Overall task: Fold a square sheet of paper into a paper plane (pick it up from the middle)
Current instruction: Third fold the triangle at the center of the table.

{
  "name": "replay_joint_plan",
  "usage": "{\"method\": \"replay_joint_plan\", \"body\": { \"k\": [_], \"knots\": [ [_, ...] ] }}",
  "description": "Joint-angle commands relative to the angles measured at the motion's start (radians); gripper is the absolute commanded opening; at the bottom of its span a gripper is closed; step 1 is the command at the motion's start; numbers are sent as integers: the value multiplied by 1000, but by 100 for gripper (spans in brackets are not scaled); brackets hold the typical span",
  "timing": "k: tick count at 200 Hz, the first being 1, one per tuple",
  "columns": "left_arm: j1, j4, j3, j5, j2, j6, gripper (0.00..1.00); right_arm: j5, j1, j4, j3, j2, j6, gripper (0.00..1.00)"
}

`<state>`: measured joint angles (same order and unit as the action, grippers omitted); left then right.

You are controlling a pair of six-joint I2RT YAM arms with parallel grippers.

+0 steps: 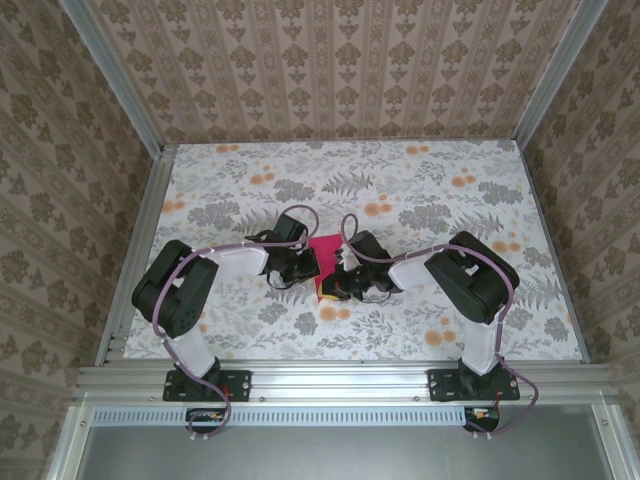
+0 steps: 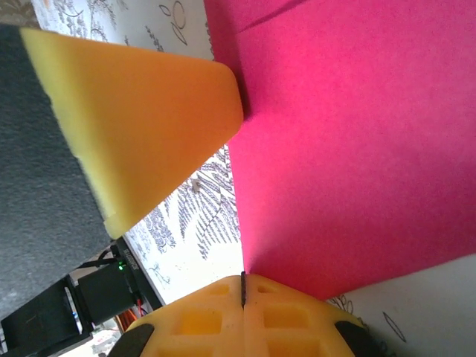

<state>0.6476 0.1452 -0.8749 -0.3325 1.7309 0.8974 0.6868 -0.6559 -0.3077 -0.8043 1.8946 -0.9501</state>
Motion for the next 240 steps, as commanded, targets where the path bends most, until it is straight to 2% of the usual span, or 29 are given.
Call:
{"method": "replay_joint_plan", "body": {
  "k": [1, 42, 120, 240],
  "knots": [
    [5, 57, 2, 45, 42, 3, 2, -108, -7, 170, -23, 31, 47, 5],
    [6, 52, 8, 47, 39, 9, 2, -212, -20, 315, -52, -3, 100, 5],
    [4, 51, 14, 52, 40, 15, 2, -103, -60, 191, -57, -88, 88, 5],
    [4, 51, 11, 49, 41, 12, 2, -193, -73, 321, -80, -22, 110, 5]
  ]
}}
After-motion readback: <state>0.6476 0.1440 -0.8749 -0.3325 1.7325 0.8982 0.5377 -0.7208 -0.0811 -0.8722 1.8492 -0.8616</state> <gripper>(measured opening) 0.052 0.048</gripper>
